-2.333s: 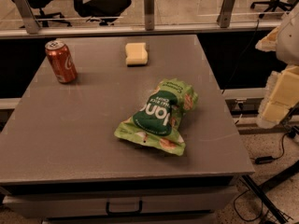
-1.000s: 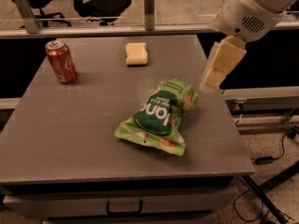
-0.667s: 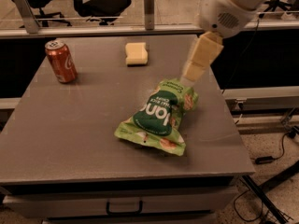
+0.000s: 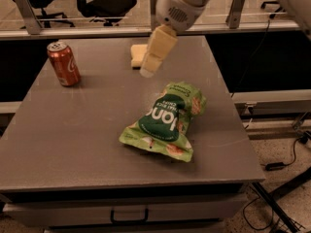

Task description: Move coke can near green rice chip bag

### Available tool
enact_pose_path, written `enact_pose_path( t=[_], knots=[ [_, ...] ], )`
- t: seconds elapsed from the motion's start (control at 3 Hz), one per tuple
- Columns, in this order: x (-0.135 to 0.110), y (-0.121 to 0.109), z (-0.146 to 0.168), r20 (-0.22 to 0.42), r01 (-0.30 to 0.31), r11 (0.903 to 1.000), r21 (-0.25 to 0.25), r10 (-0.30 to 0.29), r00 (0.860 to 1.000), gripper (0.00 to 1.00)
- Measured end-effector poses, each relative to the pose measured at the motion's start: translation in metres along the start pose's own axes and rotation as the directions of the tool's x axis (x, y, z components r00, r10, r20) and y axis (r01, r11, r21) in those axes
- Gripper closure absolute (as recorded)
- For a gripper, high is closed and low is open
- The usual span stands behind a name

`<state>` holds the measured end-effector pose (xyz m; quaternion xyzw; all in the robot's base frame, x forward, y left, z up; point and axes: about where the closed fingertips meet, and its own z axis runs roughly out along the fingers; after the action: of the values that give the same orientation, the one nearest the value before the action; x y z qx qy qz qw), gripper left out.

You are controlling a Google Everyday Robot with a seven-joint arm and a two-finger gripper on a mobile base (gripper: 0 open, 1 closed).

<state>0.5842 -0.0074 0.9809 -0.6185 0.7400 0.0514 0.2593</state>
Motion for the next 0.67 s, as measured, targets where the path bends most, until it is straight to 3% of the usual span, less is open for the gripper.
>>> enact_pose_path(
  t=[0.67],
  knots=[
    [-0.086, -0.018, 0.076, 0.059, -0.009, 0.9993, -0.036, 0.012, 0.998, 0.00]
  ],
)
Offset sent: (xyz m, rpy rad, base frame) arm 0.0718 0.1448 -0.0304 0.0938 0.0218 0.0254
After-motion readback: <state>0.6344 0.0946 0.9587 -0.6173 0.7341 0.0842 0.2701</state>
